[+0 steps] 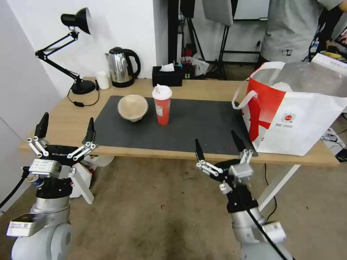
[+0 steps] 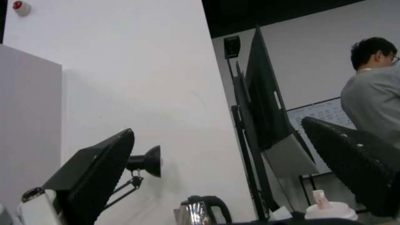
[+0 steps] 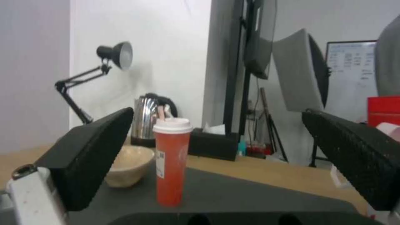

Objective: Pick up the trash from the table and place it into the takeout bag.

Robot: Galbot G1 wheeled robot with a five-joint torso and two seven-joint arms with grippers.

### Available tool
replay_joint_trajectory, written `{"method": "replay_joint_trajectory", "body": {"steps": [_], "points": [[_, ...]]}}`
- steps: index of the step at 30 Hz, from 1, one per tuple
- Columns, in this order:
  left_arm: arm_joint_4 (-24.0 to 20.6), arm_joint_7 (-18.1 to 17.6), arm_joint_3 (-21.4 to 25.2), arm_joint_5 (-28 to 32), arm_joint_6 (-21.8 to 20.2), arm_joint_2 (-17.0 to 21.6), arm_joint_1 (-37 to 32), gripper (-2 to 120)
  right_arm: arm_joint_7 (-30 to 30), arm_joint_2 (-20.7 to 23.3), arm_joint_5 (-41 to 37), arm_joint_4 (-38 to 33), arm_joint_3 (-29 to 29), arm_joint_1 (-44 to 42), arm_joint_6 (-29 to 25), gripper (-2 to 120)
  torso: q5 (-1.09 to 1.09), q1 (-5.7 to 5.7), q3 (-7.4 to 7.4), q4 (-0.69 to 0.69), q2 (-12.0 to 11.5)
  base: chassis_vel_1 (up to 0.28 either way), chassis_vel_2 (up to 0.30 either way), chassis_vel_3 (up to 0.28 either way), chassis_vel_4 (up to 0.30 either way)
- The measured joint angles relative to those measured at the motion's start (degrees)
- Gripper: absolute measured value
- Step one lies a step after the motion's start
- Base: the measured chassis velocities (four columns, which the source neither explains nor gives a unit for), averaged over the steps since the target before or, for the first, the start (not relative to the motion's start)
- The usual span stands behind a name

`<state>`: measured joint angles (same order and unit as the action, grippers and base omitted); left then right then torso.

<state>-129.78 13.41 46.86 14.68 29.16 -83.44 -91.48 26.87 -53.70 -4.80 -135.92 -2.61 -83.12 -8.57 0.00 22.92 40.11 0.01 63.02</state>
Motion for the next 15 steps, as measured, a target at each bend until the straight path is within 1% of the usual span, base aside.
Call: {"method": "replay_joint_trajectory", "body": {"steps": [2, 9, 12, 13, 15], "points": [[0.01, -0.02, -0.47, -0.02, -0.03, -0.33, -0.07, 100, -0.63, 1.16, -2.09, 0.47, -0.11, 2.48, 0.74, 100, 0.0, 0.0, 0.0, 0.0, 0.0, 0.0, 0.0, 0.0, 0.0], [0.38, -0.03, -1.14, -0.11, -0.07, -0.8, -0.18, 100, -1.56, 2.9, -7.44, 0.54, 0.04, 5.92, 3.11, 100, 0.0, 0.0, 0.0, -0.01, 0.0, 0.0, 0.0, 0.0, 0.0], [0.71, -0.03, -1.67, -0.24, -0.14, -0.69, 0.11, 100, -1.95, 4.26, -12.87, 0.52, 0.2, 8.11, 5.64, 100, 0.0, 0.0, 0.0, -0.01, 0.0, 0.0, 0.0, 0.0, 0.0], [0.71, -0.03, -1.67, -0.24, -0.14, -0.69, 0.11, 100, -1.95, 4.26, -12.87, 0.52, 0.2, 8.11, 5.64, 100, 0.0, 0.0, 0.0, -0.01, 0.0, 0.0, 0.0, 0.0, 0.0], [0.98, -0.04, -2.11, -0.41, -0.17, -0.62, 0.3, 100, -1.97, 4.65, -15.7, 0.44, 0.48, 9.15, 7.35, 100, 0.0, 0.0, 0.0, -0.01, 0.0, 0.0, 0.0, 0.0, 0.0]]}}
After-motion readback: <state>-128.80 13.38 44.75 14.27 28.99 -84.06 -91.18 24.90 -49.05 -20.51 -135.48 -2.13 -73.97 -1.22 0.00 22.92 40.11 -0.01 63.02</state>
